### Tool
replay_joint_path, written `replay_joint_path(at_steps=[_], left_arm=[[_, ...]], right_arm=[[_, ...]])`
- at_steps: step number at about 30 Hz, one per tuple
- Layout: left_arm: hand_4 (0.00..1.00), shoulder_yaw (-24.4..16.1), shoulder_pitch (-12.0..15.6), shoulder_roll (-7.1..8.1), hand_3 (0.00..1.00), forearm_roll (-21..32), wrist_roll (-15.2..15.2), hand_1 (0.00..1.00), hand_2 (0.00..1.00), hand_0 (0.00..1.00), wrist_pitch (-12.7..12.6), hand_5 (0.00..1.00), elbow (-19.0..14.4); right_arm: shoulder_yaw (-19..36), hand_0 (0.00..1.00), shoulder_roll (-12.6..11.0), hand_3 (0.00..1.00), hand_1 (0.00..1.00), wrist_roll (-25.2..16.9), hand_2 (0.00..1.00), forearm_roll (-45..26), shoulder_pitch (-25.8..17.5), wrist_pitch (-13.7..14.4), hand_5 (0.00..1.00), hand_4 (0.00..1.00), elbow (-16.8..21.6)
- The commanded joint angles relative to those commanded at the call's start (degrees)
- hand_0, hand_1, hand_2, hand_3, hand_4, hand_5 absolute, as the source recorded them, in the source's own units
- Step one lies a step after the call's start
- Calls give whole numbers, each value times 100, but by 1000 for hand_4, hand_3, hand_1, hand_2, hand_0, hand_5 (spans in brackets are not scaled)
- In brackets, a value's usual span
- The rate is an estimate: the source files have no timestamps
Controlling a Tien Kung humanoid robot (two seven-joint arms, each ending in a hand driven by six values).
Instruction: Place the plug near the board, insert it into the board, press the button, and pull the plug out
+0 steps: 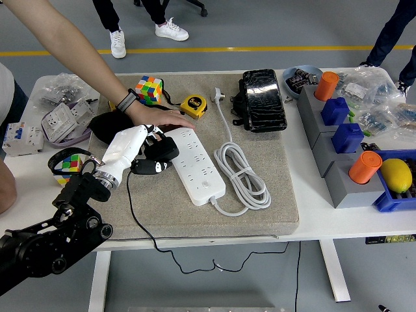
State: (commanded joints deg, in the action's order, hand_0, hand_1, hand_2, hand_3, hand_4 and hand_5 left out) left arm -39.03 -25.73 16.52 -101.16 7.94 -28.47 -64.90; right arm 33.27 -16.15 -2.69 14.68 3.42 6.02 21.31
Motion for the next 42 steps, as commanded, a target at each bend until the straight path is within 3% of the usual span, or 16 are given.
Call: replay_joint_path(at_steps=[7, 9, 14, 15, 20, 21, 26, 27, 32, 33, 38, 39, 42], left_arm=[[763, -172, 229, 45, 507, 124, -157, 344, 358, 243, -23, 56, 328], [761, -189, 254, 37, 516, 155, -193, 388, 398, 260, -38, 55, 376], [761, -192, 263, 8, 516, 282, -269, 388, 398, 260, -65, 55, 447], [793, -189, 262, 6, 552, 287, -271, 483, 523, 343, -59, 60, 451], [793, -174, 253, 10, 552, 280, -223, 483, 523, 343, -15, 60, 475], [904, -171, 254, 13, 573, 283, -204, 521, 558, 416, 0, 114, 475], [904, -207, 298, 25, 573, 295, -156, 521, 558, 416, 69, 114, 437], [998, -222, 310, 28, 690, 293, -161, 646, 662, 535, 76, 294, 422], [998, -330, 385, 50, 690, 290, -214, 646, 662, 535, 67, 294, 309], [998, -338, 392, 53, 777, 296, -222, 752, 764, 717, 65, 366, 295], [998, -439, 478, 78, 777, 270, -232, 752, 764, 717, 95, 366, 175], [998, -475, 508, 82, 862, 278, -241, 825, 866, 772, 98, 433, 142], [998, -575, 585, 91, 862, 273, -283, 825, 866, 772, 92, 433, 38]], right_arm=[[11, 570, 6, 540, 640, 0, 607, 5, -12, -1, 479, 923, -2], [17, 570, 8, 540, 640, -1, 607, 9, -13, -1, 479, 923, -1], [25, 570, 9, 540, 640, 1, 607, 15, -1, -2, 479, 923, 0], [33, 570, 11, 540, 640, 2, 607, 18, 0, -2, 479, 923, 1], [37, 570, 10, 540, 640, 3, 607, 16, -2, -4, 479, 923, 0], [35, 570, 10, 540, 640, 4, 607, 15, -3, -4, 479, 923, 0], [31, 570, 11, 540, 640, 5, 607, 20, -7, -7, 479, 923, -2], [37, 570, 11, 540, 640, 2, 607, 24, -6, -7, 479, 923, 1], [44, 570, 10, 540, 640, -3, 607, 37, 0, -8, 479, 923, 6], [44, 569, 10, 540, 640, -2, 607, 37, 0, -9, 478, 924, 6], [56, 569, 10, 540, 640, -1, 607, 41, -1, -10, 478, 924, 5], [61, 570, 9, 539, 640, -3, 607, 41, -2, -9, 478, 924, 5], [59, 570, 9, 539, 640, -3, 607, 43, -3, -9, 478, 924, 4]])
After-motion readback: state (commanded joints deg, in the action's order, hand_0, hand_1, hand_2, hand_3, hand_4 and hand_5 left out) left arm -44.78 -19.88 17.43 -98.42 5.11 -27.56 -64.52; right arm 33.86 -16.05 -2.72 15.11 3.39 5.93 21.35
